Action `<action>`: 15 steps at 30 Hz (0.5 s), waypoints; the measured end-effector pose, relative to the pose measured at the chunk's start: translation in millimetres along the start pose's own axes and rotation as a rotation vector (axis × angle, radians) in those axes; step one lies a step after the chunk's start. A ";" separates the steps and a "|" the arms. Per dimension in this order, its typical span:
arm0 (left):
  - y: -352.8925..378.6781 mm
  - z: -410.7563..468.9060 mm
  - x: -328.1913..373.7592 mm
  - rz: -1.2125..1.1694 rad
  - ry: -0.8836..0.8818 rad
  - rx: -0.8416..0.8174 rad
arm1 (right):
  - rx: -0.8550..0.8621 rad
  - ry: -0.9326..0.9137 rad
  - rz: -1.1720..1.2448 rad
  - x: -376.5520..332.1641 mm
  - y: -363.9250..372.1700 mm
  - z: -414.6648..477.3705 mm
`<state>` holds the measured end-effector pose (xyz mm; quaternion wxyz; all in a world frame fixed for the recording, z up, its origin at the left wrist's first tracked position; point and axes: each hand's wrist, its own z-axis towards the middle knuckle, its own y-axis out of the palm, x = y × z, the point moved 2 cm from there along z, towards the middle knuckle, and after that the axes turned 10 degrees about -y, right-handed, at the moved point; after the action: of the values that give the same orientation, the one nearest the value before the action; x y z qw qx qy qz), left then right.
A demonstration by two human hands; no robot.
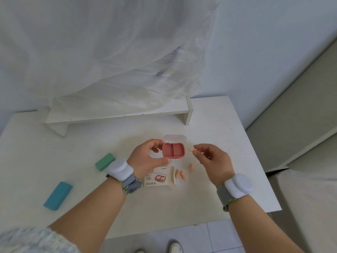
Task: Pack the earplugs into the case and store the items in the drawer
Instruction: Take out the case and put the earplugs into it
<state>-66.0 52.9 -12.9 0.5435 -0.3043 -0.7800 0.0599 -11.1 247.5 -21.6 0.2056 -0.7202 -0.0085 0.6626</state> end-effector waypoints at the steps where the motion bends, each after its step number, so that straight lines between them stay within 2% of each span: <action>1: 0.6 0.2 1.0 0.002 0.004 0.001 | -0.012 -0.024 0.021 -6.4 1.8 2.0; 6: 1.7 -2.1 8.4 0.018 0.018 0.005 | -0.131 -0.141 -0.034 -28.9 19.0 10.4; 15: 6.7 0.8 10.5 0.037 0.016 -0.009 | -0.205 -0.166 -0.231 -26.7 28.7 18.5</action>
<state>-66.3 64.2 -7.5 0.5471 -0.3217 -0.7701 0.0637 -39.5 218.9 -5.7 0.2044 -0.6743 -0.1757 0.6875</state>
